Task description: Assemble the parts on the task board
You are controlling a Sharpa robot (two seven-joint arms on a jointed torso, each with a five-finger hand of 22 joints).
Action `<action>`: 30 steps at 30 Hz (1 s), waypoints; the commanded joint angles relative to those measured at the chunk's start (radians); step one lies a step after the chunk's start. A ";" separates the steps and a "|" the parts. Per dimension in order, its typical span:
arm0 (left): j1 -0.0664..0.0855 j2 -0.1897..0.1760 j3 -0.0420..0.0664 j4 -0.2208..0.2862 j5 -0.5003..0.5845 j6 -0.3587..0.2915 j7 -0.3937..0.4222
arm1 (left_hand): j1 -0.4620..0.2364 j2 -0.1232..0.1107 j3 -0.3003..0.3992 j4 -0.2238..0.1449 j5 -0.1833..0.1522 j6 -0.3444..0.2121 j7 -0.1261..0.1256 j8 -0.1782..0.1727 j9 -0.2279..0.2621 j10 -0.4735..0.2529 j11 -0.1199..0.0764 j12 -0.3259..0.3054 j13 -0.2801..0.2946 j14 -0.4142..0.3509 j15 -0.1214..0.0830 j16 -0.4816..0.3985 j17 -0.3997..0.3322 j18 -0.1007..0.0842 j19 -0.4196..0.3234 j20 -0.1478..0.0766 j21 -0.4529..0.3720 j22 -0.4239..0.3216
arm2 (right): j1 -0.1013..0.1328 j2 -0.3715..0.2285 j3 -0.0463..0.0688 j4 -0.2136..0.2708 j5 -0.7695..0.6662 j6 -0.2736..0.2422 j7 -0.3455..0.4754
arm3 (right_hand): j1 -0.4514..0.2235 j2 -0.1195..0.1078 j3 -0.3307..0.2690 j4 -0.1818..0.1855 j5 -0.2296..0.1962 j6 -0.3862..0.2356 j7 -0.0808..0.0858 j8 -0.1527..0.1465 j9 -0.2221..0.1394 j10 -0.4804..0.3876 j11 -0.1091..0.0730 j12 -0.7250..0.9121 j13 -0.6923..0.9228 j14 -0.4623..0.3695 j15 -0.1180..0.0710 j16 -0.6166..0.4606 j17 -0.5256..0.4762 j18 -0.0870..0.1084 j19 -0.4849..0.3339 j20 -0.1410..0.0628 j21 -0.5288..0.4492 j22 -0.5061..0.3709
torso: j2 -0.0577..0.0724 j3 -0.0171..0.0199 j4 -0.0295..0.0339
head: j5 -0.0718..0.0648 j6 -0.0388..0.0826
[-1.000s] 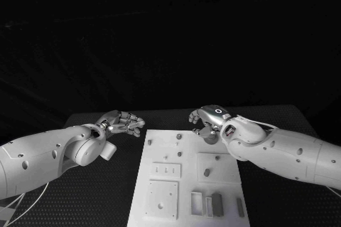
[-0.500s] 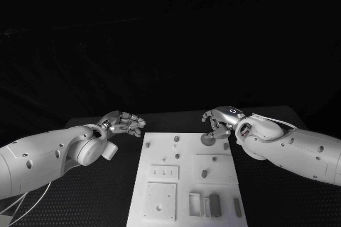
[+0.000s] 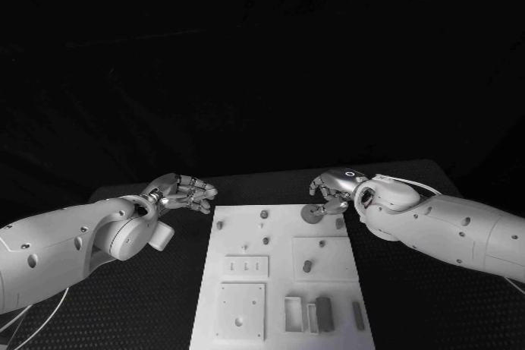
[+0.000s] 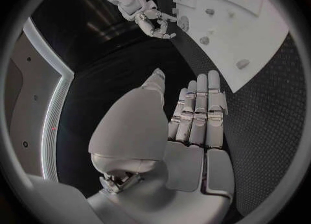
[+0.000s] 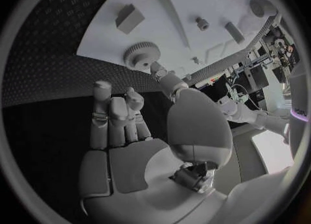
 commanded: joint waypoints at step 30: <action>0.000 0.000 0.000 0.002 0.005 0.018 0.013 | 0.001 0.005 0.001 0.001 0.000 -0.006 0.030 -0.007 0.001 0.000 0.006 -0.005 0.001 0.007 -0.002 -0.009 0.004 0.012 0.000 -0.003 -0.005 0.002 | -0.035 0.034 0.000 -0.040 0.012 0.055 0.017 | -0.035 0.056 0.014 0.009 0.005 0.099 -0.029 0.048 0.031 -0.007 -0.028 0.026 -0.009 0.017 -0.033 0.002 0.016 0.027 0.021 -0.046 0.028 0.020 | 0.001 -0.0012 0.0001 | 0.017 -0.024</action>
